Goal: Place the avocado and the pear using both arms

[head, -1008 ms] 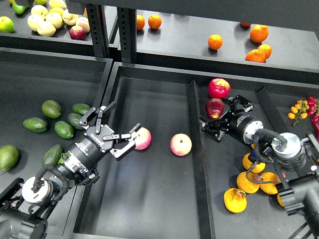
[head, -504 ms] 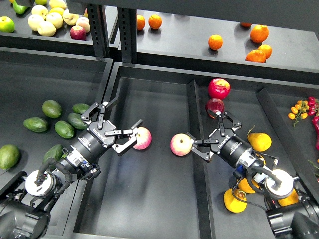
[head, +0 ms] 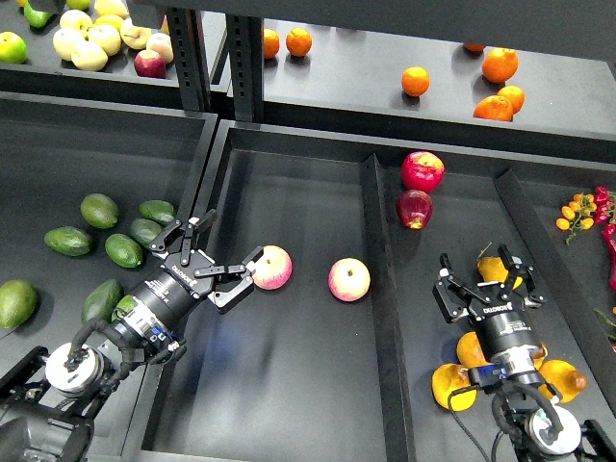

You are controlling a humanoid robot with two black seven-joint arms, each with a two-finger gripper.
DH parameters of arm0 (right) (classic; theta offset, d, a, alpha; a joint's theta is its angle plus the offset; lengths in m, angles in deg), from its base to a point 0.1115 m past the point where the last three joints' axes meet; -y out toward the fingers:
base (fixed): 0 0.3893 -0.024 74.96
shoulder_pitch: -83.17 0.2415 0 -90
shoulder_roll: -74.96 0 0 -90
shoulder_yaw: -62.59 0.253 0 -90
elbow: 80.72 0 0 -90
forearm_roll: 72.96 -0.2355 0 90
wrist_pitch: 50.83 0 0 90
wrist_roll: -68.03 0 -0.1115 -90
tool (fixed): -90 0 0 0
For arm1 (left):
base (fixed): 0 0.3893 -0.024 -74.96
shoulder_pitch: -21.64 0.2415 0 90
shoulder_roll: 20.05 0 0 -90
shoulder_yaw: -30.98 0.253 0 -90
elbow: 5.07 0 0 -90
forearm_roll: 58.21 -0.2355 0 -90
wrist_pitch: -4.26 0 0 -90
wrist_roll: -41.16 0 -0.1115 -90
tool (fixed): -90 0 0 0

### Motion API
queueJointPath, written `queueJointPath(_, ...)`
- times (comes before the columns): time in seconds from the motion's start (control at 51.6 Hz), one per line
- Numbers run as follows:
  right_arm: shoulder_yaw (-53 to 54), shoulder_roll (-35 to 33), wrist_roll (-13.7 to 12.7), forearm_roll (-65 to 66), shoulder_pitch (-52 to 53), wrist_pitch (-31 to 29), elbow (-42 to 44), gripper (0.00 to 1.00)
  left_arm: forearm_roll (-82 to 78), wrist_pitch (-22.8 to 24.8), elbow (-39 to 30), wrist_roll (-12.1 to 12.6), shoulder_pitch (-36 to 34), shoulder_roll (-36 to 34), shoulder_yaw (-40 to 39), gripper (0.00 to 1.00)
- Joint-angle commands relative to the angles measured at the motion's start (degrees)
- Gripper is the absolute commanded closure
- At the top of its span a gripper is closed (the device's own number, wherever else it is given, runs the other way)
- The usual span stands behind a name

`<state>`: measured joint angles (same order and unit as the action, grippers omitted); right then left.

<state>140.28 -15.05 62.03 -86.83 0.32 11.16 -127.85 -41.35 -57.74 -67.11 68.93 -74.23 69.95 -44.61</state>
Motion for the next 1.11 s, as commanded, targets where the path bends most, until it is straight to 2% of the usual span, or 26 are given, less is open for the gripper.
queueJointPath(0.0, -2.28, 0.0, 0.02, -0.02, -3.54, 0.01, -0.51, 0.01, 0.01, 0.0, 0.07, 0.09, 1.48, 0.0, 0.01, 0.01)
queueJointPath(0.175, -4.04, 0.0, -0.15, 0.07, -5.3, 0.01, -4.02, 0.01, 0.63, 0.0, -1.86, 0.09, 3.06, 0.0, 0.09, 0.01)
queueJointPath(0.562, -4.66, 0.0, 0.46, -2.21, -5.56, 0.01, -17.47, 0.01, 0.54, 0.0, -12.14, 0.0, 4.12, 0.0, 0.18, 0.01)
queueJointPath(0.737, -6.59, 0.0, 0.37, -5.12, -4.86, 5.07, -19.14, 0.01, -0.07, 0.0, -12.41, -0.79, 4.29, 0.0, 0.36, 0.01)
queueJointPath(0.834, -7.56, 0.0, 0.46, -5.03, -4.42, 5.16, -19.58, 0.01, -0.51, 0.0, -12.49, -1.67, 4.47, 0.0, 0.36, 0.01)
queueJointPath(1.086, -7.38, 0.0, 0.55, -5.03, -4.51, 5.07, -20.02, 0.01, -1.48, 0.0, -12.67, -1.84, 4.82, 0.0, 1.59, 0.01)
